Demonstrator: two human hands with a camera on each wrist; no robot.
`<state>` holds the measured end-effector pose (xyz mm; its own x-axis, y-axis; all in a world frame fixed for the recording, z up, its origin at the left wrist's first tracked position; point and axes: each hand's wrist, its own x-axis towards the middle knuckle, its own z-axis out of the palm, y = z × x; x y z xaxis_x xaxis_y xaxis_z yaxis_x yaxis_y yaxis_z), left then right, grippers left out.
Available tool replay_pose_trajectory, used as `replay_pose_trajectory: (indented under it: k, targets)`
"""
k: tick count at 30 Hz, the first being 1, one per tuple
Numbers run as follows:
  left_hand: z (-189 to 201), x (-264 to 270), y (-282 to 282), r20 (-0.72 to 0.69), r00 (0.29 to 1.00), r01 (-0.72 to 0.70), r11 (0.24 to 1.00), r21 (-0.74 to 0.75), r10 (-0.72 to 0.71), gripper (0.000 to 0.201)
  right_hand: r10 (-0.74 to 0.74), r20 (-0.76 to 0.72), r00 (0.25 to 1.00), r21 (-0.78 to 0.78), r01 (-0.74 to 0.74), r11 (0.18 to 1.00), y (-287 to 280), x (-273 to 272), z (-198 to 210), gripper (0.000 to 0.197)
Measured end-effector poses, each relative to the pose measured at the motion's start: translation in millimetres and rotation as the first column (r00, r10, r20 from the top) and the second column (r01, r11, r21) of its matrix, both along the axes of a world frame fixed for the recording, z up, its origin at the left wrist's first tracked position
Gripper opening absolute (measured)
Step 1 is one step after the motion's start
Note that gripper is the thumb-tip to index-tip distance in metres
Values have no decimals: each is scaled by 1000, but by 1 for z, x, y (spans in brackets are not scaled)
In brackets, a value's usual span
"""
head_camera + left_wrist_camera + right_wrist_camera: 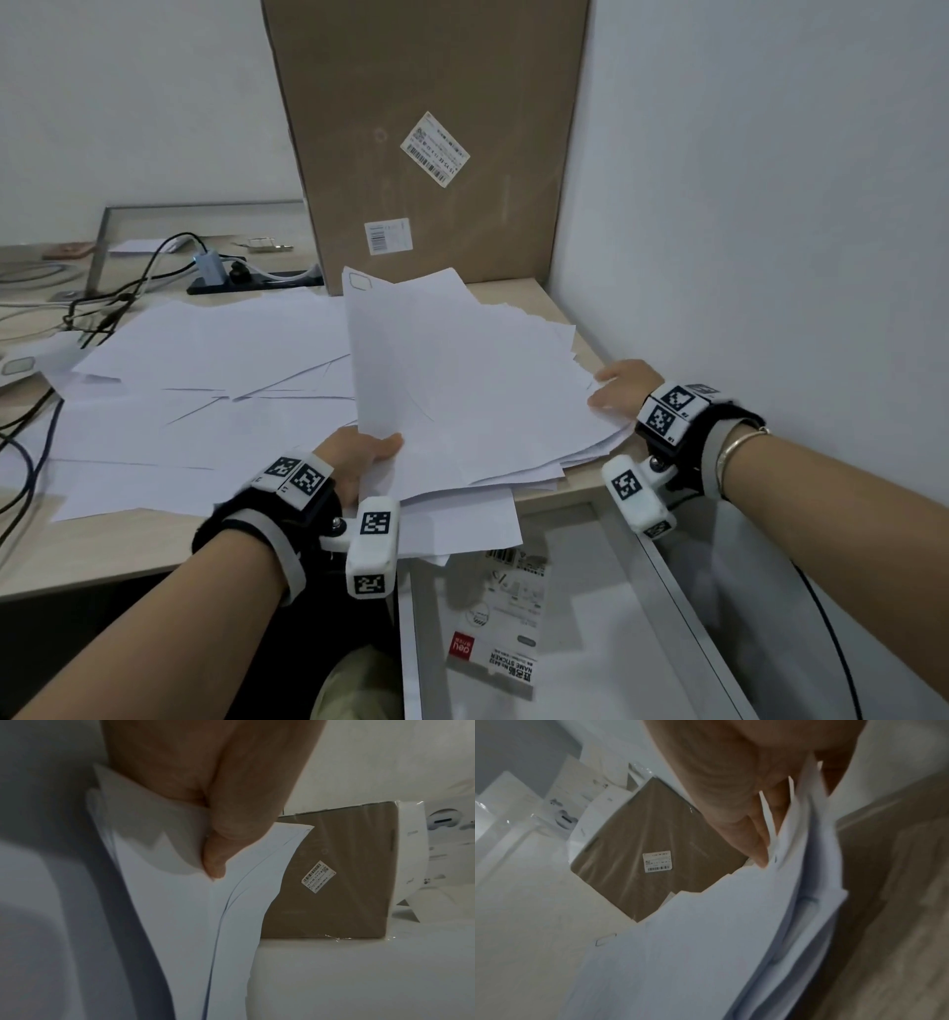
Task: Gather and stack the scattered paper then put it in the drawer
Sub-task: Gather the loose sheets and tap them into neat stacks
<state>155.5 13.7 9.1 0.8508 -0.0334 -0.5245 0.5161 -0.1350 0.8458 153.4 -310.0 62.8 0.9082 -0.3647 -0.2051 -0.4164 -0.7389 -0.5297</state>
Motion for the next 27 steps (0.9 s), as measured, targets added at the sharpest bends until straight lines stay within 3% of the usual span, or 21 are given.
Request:
replay_pose_trajectory:
  k: [3,6,9,11,14,18,23,25,27]
  targets:
    - [2,-3,1,9,1000,15,1000,-4,-15,40,65,-167,984,-64,-77,995,5,2,-5,47]
    - [4,-6,1,18,1000,24,1000,-4,-24,40,58,-220,974,-100,-81,992,5,4,-8,44]
    - [5,-9,2,19,999,39,999,1,-39,40,35,-245,969,-120,-67,990,2,2,-10,66]
    - [9,-13,2,32,998,48,999,-5,-47,37,52,-240,969,-94,-76,993,0,2,-12,71]
    - [9,-16,1,51,997,50,999,-4,-49,36,71,-231,970,-37,-81,996,-2,5,-16,62]
    - [11,-18,3,78,995,66,997,30,-68,39,59,-263,963,49,-48,998,7,-2,-11,31]
    - [4,-16,5,103,988,109,994,27,-112,58,131,-218,967,112,-109,988,17,-3,-19,33]
    - [3,-15,4,139,987,83,996,31,-86,56,155,-177,972,128,-134,983,19,-3,-21,28]
    - [-2,-7,7,140,987,65,994,90,-78,81,175,-150,973,106,-160,981,22,-3,-23,28]
